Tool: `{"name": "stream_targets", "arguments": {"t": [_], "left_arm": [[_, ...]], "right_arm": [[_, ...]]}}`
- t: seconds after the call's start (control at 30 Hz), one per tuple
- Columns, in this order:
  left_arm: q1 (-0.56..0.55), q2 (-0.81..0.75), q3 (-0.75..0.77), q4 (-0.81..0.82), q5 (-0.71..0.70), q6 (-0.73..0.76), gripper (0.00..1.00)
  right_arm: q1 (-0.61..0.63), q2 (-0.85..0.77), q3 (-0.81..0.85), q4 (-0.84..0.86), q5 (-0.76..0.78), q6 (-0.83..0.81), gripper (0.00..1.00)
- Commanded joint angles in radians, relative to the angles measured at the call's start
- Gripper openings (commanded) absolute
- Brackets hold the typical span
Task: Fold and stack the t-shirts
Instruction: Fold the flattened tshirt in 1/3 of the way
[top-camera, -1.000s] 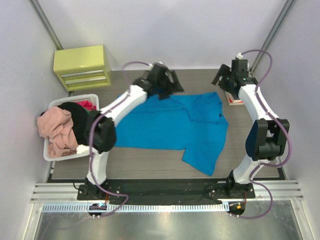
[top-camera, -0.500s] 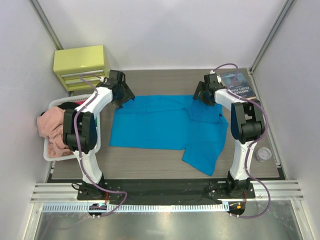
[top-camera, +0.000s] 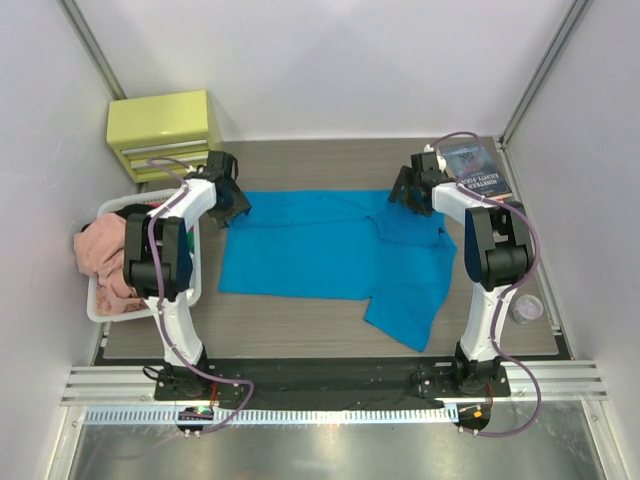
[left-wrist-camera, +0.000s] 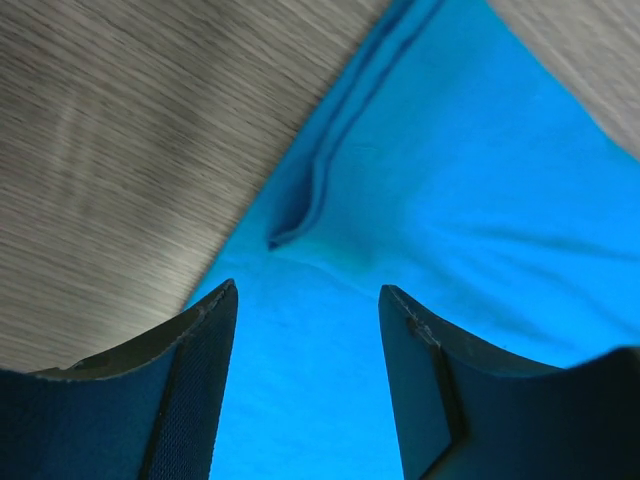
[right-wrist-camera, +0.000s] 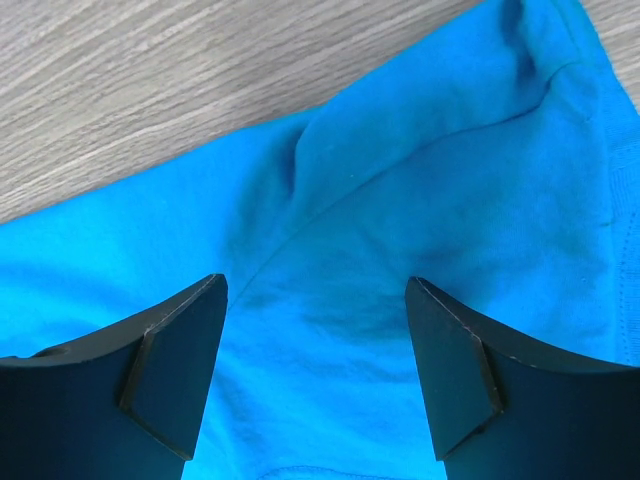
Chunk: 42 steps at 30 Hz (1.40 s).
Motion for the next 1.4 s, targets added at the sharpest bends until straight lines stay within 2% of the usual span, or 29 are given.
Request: {"name": "stream_targets", "arguments": {"t": [0.0,0.17,0.4,0.83,0.93,0.97,1.03,1.1,1.37], "left_arm": [[0.008,0.017,0.006,0.021,-0.041,0.044,0.58],[0.017,0.020,0.011,0.022,-0.043,0.073,0.54],[0.033,0.035,-0.012,0.058,-0.003,0.084,0.41],[0.034,0.083,-0.006,0.091,0.045,0.093,0.31],[0.034,0.083,-0.004,0.091,0.043,0.094,0.20],[0.034,0.080,-0.004,0.091,0.039,0.099,0.14],[0.034,0.067,-0.006,0.090,0.019,0.108,0.10],[0.034,0.060,0.002,0.078,-0.003,0.126,0.00],[0.034,0.012,0.049,0.001,-0.047,0.197,0.02]], "right_arm": [[-0.001,-0.080,0.008,0.002,0.002,0.005,0.78],[0.001,-0.091,0.025,-0.007,0.005,0.006,0.78],[0.004,-0.088,0.037,-0.024,0.011,-0.006,0.78],[0.005,-0.067,0.051,-0.044,0.005,-0.015,0.77],[0.005,-0.067,0.049,-0.044,0.005,-0.018,0.77],[0.004,-0.067,0.046,-0.044,0.005,-0.018,0.77],[0.005,-0.068,0.039,-0.047,0.006,-0.020,0.77],[0.005,-0.068,0.034,-0.047,0.006,-0.020,0.77],[0.005,-0.071,0.020,-0.048,0.006,-0.017,0.77]]}}
